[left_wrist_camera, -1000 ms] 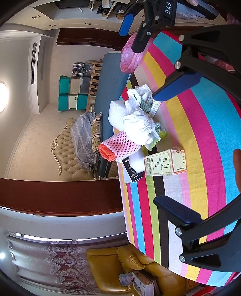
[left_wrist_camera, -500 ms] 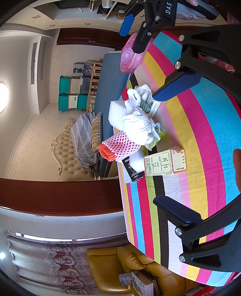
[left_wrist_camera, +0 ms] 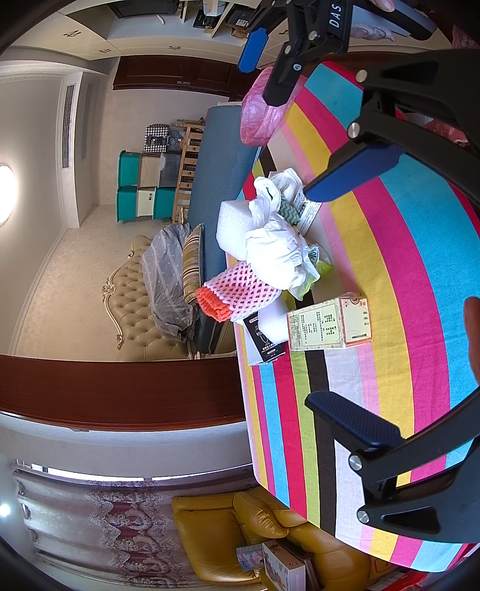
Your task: Collect trash
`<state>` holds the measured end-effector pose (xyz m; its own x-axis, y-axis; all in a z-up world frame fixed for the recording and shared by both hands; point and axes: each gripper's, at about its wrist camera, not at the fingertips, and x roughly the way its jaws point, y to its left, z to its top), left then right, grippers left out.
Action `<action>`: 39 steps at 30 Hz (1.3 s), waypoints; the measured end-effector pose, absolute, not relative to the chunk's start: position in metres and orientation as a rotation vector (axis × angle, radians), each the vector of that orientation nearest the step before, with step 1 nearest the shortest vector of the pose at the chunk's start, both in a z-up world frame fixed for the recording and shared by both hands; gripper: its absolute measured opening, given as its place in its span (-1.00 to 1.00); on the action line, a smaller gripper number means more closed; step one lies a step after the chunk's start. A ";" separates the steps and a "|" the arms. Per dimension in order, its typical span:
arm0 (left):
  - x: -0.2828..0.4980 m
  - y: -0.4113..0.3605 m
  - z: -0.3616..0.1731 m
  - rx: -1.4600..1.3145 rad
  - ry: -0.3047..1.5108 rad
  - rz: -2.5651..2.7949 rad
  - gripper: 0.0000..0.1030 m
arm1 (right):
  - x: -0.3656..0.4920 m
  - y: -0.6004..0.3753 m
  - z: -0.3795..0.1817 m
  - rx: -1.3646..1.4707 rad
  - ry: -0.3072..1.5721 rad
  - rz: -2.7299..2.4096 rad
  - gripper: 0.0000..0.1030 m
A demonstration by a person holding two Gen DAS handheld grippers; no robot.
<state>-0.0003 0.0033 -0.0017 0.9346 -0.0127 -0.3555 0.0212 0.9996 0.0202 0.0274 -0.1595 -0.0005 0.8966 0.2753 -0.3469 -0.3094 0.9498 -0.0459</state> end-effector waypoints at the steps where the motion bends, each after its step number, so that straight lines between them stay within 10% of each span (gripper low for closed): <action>1: 0.000 0.003 -0.002 0.023 0.363 -0.018 0.92 | 0.027 -0.159 -0.001 -0.101 0.346 0.305 0.87; 39: 0.001 0.007 0.001 0.009 0.370 -0.023 0.92 | 0.033 -0.161 -0.005 -0.088 0.353 0.294 0.87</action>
<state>0.0008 0.0074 0.0005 0.9322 -0.0207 -0.3614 0.0241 0.9997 0.0050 0.0334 -0.1608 -0.0051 0.8964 0.2681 -0.3530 -0.2986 0.9538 -0.0339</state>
